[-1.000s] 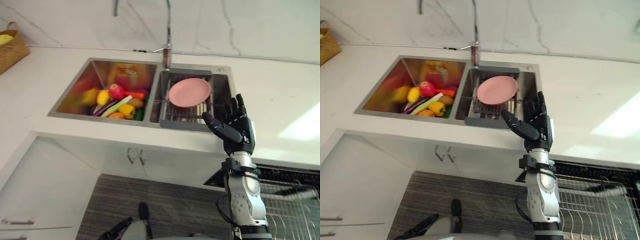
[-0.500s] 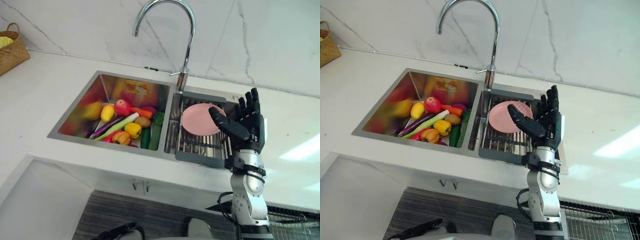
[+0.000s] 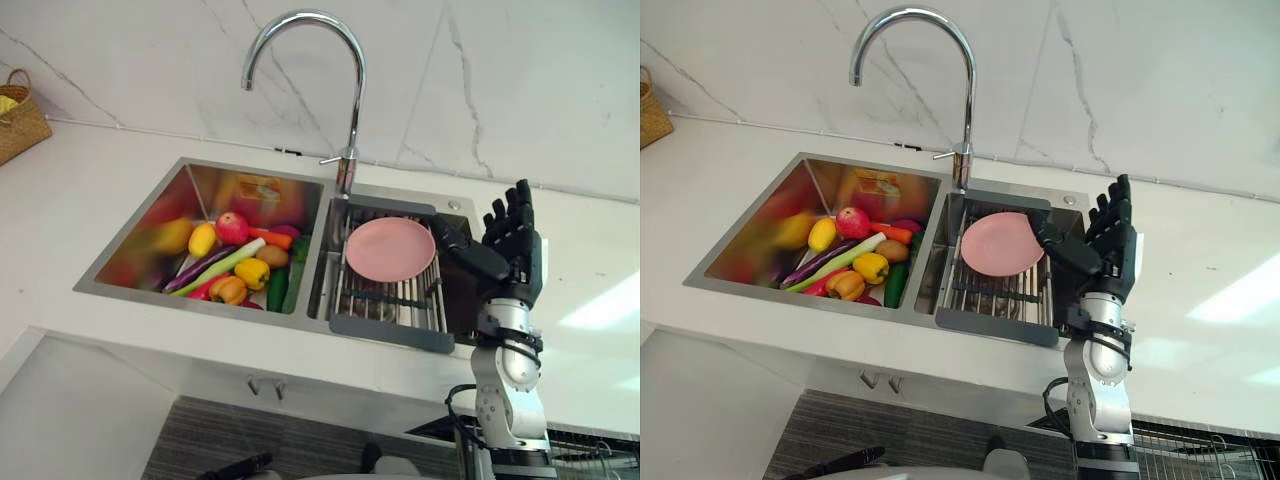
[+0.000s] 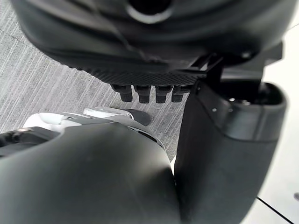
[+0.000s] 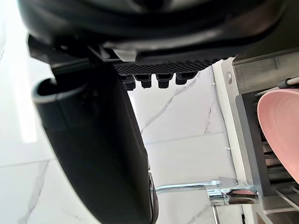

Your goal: Walk over to the sink, pick up the cup, carry it to the dishwasher, place the cup inside the dishwasher, then close the dishwasher door

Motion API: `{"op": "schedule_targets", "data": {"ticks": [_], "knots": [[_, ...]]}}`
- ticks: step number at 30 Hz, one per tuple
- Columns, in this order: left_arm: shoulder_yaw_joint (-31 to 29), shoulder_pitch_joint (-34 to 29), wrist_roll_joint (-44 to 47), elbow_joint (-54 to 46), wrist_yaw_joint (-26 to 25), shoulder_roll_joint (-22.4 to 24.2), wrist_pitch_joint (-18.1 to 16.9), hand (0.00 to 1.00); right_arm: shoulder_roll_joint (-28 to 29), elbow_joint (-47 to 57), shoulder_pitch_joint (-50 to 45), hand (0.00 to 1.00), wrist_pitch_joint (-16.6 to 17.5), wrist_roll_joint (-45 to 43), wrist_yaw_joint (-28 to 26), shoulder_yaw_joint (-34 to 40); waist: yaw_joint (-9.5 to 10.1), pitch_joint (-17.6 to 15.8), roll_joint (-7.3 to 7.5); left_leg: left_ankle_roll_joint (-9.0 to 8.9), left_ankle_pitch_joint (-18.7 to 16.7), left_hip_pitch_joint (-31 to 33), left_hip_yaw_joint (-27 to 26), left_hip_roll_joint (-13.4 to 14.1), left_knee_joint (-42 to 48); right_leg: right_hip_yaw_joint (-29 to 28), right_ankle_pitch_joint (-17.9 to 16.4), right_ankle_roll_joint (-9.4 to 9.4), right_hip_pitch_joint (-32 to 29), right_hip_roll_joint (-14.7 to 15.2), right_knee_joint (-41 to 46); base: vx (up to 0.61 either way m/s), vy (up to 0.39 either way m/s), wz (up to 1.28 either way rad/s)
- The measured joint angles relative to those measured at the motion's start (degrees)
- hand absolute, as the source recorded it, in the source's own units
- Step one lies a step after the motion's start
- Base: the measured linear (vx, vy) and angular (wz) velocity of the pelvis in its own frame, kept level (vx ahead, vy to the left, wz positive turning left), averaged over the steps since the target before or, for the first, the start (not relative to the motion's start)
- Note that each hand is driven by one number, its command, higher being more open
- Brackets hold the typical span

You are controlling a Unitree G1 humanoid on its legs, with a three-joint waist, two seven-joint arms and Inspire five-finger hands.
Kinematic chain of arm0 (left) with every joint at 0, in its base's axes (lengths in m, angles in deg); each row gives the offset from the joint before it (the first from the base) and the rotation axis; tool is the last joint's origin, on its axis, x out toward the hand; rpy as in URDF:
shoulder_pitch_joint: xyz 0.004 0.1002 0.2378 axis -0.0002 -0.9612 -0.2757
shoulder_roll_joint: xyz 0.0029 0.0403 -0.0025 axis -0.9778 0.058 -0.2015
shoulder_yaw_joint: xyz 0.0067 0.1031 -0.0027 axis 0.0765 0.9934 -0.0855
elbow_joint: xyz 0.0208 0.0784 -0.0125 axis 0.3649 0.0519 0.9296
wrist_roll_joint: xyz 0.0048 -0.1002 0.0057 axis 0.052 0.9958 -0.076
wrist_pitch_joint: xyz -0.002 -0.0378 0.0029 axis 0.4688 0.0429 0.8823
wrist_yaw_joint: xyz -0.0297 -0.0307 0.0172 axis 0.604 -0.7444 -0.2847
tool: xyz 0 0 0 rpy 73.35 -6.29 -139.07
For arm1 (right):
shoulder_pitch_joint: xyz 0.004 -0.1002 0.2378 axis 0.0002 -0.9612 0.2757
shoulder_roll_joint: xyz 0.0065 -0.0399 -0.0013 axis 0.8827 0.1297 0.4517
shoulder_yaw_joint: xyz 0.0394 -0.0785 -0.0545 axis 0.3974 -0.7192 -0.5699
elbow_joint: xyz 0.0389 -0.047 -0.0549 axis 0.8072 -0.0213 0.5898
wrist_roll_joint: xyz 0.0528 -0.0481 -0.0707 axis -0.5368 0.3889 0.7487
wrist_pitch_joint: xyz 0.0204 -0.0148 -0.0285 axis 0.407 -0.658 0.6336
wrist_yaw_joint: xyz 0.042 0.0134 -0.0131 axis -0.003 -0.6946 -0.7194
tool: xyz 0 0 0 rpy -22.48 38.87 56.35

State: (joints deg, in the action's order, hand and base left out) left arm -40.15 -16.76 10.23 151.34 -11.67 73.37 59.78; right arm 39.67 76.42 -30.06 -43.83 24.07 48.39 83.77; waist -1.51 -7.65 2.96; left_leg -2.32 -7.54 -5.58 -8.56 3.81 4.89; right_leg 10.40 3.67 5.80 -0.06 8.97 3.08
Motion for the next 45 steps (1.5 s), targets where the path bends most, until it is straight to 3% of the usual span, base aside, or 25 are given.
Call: {"op": "schedule_targets", "data": {"ticks": [11,19,31,45], "knots": [[0.33,-0.76,-2.94,-0.33,0.7,0.25,0.33,1.0,-14.62,0.0,0.06,1.0,-3.87,18.91,-15.85,2.4,-0.85,1.59,-0.78,-0.13,0.91,-1.36,-1.88,-0.06,-1.75,-0.73,0.6,0.41,0.96,-0.53,-2.37,0.04,0.006,-0.05],[3.4,-1.23,-3.23,-2.01,1.58,-0.31,1.62,1.0,-18.67,-6.17,1.37,1.0,-4.14,27.2,-21.82,2.42,-1.27,2.31,-0.53,-0.12,0.91,-1.33,-2.08,-0.45,-1.76,-0.65,0.74,0.64,0.94,-0.13,-2.53,-0.01,0.003,-0.02],[3.44,-1.5,-3.53,-2.46,1.55,-0.41,2.33,1.0,-20.67,-14.49,2.06,1.0,-1.62,35.58,-21.12,1.61,-1.28,2.69,-0.32,0.27,1.17,-1.4,-1.46,-0.83,-2.96,0.03,1.07,0.78,0.92,0.22,-2.5,-0.05,-0.008,0.04],[5.11,-1.68,-8.98,-5.24,2.37,-0.43,2.96,1.0,-20.57,-19.73,6.48,1.0,1.01,40.94,-12.04,-2.0,-0.95,2.8,-0.25,0.25,2.28,-1.64,0.27,-1.19,-4.04,2.06,1.13,0.86,1.96,0.6,-3.12,-0.01,-0.01,0.07]]}}
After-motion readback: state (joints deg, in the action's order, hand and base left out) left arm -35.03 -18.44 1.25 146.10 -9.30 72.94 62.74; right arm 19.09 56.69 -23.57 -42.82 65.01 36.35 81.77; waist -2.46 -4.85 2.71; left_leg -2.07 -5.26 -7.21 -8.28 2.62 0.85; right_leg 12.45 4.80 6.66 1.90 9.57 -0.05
